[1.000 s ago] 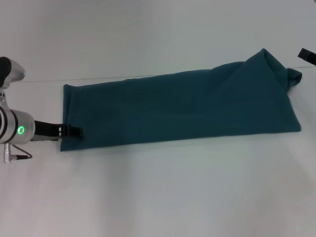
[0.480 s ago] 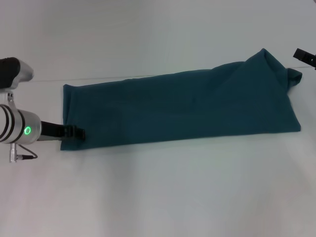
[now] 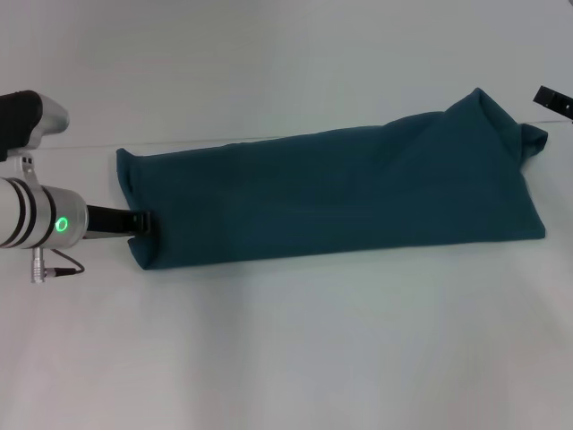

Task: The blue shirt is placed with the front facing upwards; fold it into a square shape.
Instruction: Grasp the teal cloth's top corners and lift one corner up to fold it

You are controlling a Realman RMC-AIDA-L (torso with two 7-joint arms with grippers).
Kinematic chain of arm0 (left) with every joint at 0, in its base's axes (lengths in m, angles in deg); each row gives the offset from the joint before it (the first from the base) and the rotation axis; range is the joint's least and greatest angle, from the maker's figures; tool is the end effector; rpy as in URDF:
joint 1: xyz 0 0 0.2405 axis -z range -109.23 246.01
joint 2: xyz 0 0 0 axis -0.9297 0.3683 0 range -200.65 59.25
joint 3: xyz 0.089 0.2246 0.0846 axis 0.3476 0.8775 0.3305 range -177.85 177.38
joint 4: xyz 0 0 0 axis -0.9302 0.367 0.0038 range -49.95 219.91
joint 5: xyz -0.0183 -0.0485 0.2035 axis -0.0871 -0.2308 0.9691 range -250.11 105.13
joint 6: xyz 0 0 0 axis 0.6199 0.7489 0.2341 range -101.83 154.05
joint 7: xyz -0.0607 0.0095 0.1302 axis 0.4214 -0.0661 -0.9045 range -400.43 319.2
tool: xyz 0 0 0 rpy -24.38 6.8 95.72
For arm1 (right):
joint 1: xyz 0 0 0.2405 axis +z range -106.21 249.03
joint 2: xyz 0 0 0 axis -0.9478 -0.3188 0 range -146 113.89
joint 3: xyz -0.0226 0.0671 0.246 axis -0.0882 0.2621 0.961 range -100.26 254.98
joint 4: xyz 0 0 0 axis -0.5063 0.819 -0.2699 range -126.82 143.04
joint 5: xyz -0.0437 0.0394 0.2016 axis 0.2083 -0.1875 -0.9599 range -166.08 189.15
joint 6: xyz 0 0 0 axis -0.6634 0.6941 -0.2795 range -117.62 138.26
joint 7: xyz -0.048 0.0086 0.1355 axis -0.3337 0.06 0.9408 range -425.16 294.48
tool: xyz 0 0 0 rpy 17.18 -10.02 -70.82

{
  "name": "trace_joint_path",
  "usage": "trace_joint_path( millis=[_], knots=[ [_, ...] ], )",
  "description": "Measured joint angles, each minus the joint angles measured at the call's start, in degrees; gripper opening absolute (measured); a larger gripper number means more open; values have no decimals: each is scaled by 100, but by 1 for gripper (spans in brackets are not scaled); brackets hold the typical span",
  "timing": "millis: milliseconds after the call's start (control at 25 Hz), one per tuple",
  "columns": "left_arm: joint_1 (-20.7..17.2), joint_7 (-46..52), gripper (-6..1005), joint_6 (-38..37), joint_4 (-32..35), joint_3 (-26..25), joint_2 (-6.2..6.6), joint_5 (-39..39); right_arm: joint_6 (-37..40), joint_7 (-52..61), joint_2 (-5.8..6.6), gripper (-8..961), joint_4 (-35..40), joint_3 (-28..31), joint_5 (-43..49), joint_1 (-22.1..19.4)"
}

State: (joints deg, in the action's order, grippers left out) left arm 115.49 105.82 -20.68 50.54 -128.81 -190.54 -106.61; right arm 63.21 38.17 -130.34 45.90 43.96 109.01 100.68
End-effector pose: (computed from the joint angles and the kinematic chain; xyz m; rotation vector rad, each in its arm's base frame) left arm -0.2508 0.4419 -0.0222 -2.0445 -1.4059 -0.1119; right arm 0.3336 0.4033 0.1073 -1.7116 1.1853 0.8246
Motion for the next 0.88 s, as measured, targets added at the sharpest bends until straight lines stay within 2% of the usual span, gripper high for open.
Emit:
trace_joint_path(
  millis=[160,360,520,640,760,880],
  knots=[
    [-15,-23,203,-25,-5,-3,2,-76,0,2,2,774,-1,0,0,0],
    [-97,-65,16,-9,-100,-12,-15,-165,0,2,3,772,-1,1,0,-1],
    [-209,-40,16,-67,-418,-12,-55,-168,45,-12,-17,771,0,1,-1,-14],
    [-325,-45,16,-260,-869,-57,-143,-172,71,-69,-64,770,0,1,-1,-28],
    [-443,-76,16,-482,-1292,-140,-201,-229,82,-198,-123,769,-1,1,-16,-32],
    [-550,-109,16,-650,-1567,-141,-208,-414,81,-421,-208,768,0,26,-49,-24]
  ],
)
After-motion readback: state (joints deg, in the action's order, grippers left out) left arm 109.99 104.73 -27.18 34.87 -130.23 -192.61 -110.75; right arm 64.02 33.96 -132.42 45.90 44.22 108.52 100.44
